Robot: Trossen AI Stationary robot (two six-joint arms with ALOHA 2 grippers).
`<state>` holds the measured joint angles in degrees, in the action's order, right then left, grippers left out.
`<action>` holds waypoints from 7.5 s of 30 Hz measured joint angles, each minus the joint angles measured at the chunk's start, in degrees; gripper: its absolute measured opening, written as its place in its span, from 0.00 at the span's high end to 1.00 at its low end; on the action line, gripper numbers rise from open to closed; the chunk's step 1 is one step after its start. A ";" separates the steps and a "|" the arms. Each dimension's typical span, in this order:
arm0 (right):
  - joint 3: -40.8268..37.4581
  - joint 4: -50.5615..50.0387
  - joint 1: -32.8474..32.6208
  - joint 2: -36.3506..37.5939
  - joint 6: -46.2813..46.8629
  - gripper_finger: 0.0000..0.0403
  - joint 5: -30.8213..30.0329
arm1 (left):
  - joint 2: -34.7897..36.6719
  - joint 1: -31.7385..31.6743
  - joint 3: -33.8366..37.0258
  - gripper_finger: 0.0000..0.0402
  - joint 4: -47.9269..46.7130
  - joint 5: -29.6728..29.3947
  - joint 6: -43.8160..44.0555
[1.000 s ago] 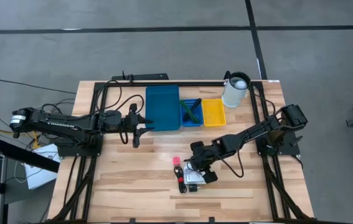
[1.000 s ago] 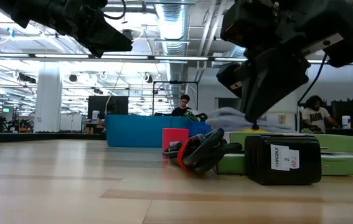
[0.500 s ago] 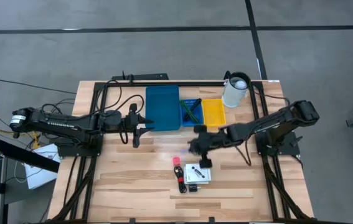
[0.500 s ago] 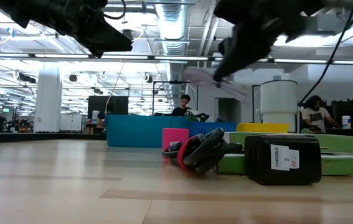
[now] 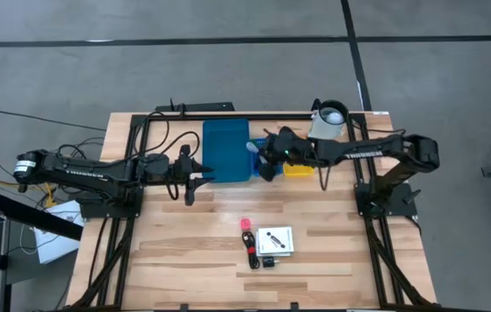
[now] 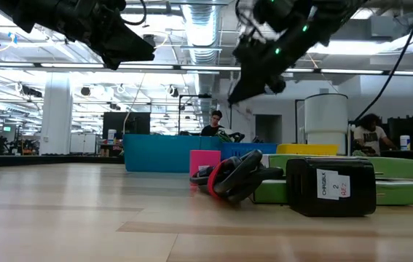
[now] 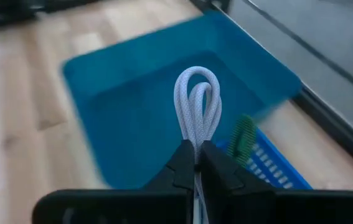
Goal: Pick and place items into bin
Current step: Put the white charger cable into the blue basket, then put the black charger cable into the blue basket
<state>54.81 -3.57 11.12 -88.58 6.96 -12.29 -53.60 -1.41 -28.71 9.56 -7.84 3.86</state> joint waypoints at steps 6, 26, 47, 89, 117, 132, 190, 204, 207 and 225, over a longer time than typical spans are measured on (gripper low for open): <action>0.00 -0.32 2.80 -4.09 3.16 1.00 0.47 | 0.00 0.00 0.00 0.71 0.00 0.02 0.43; -0.02 -2.78 2.42 -5.14 4.86 0.66 -0.20 | 0.00 -0.02 0.00 0.71 -0.04 0.07 0.45; 10.38 -53.14 -6.03 13.83 -3.52 0.72 0.44 | -0.01 -0.01 0.00 0.71 1.63 0.00 -4.40; 10.36 -72.97 -19.89 23.65 6.72 0.72 0.37 | -48.34 14.66 -51.32 0.78 -44.95 16.52 -39.61; 10.34 -74.32 -20.11 23.65 11.70 0.72 0.37 | -53.63 18.12 -51.30 0.61 -36.14 13.16 -40.93; 10.34 -74.22 -20.11 23.65 12.64 0.72 0.37 | -56.26 20.68 -51.25 0.62 -32.57 11.56 -43.54; 10.34 -73.75 -20.11 23.65 12.66 0.72 0.39 | -63.82 16.96 -51.60 0.62 -29.11 23.89 -46.76; 10.34 -73.42 -20.11 23.65 12.66 0.72 0.39 | -64.72 16.37 -51.60 0.62 -28.42 25.14 -46.74; 10.34 -73.10 -20.11 23.65 12.66 0.72 0.39 | -64.72 16.31 -51.60 0.62 -28.44 25.29 -46.71; 10.34 -72.62 -20.11 23.65 12.62 0.72 0.39 | -65.02 16.23 -51.62 0.62 -28.21 25.64 -46.12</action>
<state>65.14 -76.19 -8.99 -64.93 19.57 -11.90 -118.62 14.82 -80.32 -18.65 17.80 -42.26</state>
